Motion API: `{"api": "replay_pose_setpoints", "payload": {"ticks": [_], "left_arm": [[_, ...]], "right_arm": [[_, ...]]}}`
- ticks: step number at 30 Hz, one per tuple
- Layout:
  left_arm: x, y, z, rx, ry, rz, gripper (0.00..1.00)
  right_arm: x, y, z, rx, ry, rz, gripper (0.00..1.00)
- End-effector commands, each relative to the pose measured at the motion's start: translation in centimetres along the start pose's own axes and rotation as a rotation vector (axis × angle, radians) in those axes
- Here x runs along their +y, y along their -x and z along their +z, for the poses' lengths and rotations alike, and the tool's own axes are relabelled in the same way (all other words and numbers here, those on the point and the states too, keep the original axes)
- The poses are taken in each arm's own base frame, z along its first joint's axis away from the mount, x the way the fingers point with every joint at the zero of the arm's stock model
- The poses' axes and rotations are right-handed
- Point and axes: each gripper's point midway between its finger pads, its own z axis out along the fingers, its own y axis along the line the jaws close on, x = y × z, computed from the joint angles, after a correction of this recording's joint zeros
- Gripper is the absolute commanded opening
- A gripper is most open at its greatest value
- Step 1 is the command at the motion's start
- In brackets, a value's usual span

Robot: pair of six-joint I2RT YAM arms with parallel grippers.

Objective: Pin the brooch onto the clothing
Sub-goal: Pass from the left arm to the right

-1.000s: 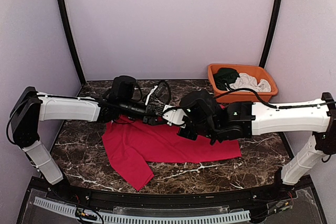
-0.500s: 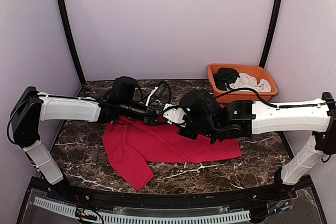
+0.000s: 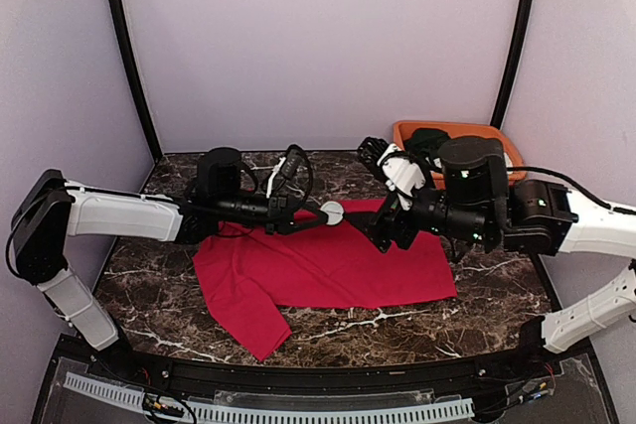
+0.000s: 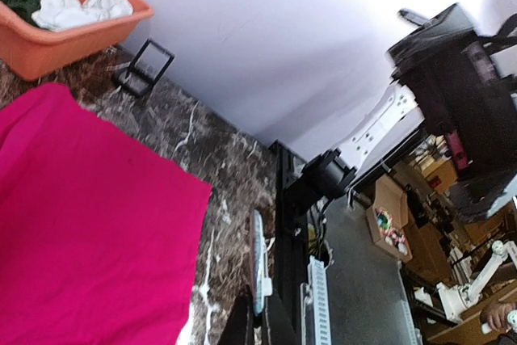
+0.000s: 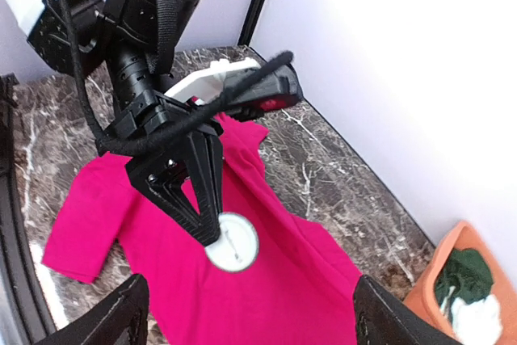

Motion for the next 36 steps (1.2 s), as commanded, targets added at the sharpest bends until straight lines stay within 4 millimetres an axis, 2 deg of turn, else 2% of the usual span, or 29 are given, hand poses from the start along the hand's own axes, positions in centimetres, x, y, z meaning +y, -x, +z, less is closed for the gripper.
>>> {"api": "replay_pose_setpoints", "payload": {"ticks": [1, 6, 12, 15, 18, 23, 27, 33, 36], "left_arm": [[-3.9, 4.1, -1.8, -0.220, -0.101, 0.138, 0.01], [-6.3, 5.6, -3.5, -0.390, -0.220, 0.184, 0.01], [-6.8, 5.6, -4.1, -0.496, -0.294, 0.181, 0.01], [-6.6, 5.2, -3.9, -0.510, -0.286, 0.173, 0.01], [-6.9, 4.7, -3.6, -0.512, -0.282, 0.192, 0.01], [-8.0, 4.5, -3.6, -0.518, -0.293, 0.232, 0.01], [-8.4, 4.6, -3.8, -0.528, -0.292, 0.247, 0.01], [-8.8, 4.9, -4.2, -0.545, -0.288, 0.263, 0.01], [-8.9, 4.9, -4.2, -0.546, -0.291, 0.268, 0.01]], "right_arm": [[1.7, -0.2, -0.6, -0.153, 0.149, 0.254, 0.88], [2.5, -0.1, -0.8, -0.300, 0.264, 0.381, 0.87], [3.4, 0.0, 0.6, -0.379, 0.400, 0.480, 0.84], [2.9, 0.5, 0.4, -0.459, 0.437, 0.522, 0.81], [1.6, 0.7, 0.8, -0.498, 0.422, 0.549, 0.78], [0.6, 0.4, 1.3, -0.536, 0.496, 0.590, 0.66], [0.3, -0.6, 1.6, -0.559, 0.528, 0.620, 0.58], [2.2, -1.2, 2.4, -0.550, 0.648, 0.602, 0.52], [3.0, -1.5, 3.2, -0.528, 0.696, 0.602, 0.45]]}}
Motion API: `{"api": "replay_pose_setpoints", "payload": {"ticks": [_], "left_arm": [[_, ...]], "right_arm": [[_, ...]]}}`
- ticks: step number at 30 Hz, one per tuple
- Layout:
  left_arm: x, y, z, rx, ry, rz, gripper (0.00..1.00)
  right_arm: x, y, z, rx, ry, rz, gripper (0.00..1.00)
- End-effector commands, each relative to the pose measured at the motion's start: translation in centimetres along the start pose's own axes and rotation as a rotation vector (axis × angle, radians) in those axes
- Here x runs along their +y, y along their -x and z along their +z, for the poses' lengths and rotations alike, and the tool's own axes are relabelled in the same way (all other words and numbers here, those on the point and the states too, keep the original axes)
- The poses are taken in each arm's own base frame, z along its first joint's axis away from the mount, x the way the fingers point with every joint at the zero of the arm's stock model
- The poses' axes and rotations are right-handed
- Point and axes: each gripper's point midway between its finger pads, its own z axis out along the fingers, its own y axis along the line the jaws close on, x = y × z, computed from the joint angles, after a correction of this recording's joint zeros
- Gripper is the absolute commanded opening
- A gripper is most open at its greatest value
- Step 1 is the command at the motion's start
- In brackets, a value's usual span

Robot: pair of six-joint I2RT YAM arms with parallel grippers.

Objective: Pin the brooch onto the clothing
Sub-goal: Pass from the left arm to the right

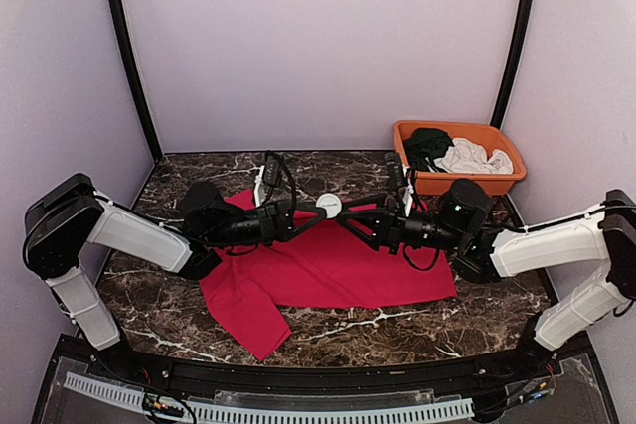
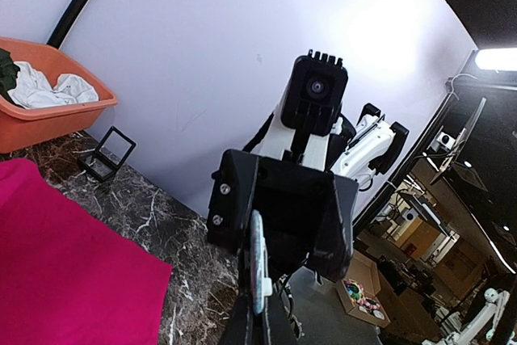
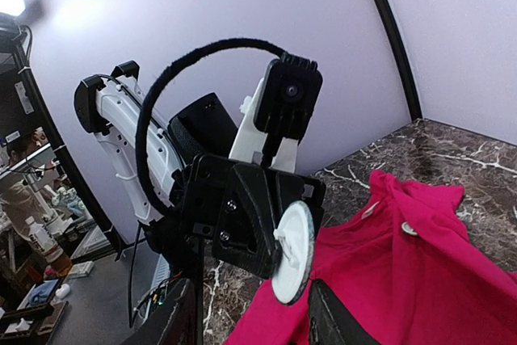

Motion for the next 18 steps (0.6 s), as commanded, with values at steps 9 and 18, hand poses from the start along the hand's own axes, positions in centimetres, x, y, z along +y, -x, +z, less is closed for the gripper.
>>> {"api": "replay_pose_setpoints", "payload": {"ticks": [9, 18], "left_arm": [[-6.5, 4.4, -1.4, -0.181, -0.194, 0.237, 0.01], [-6.6, 4.3, -1.4, -0.175, -0.198, 0.238, 0.01]], "right_arm": [[1.0, 0.5, 1.1, -0.033, 0.137, 0.022, 0.33], [0.2, 0.6, 1.7, -0.029, 0.130, 0.047, 0.27]]}}
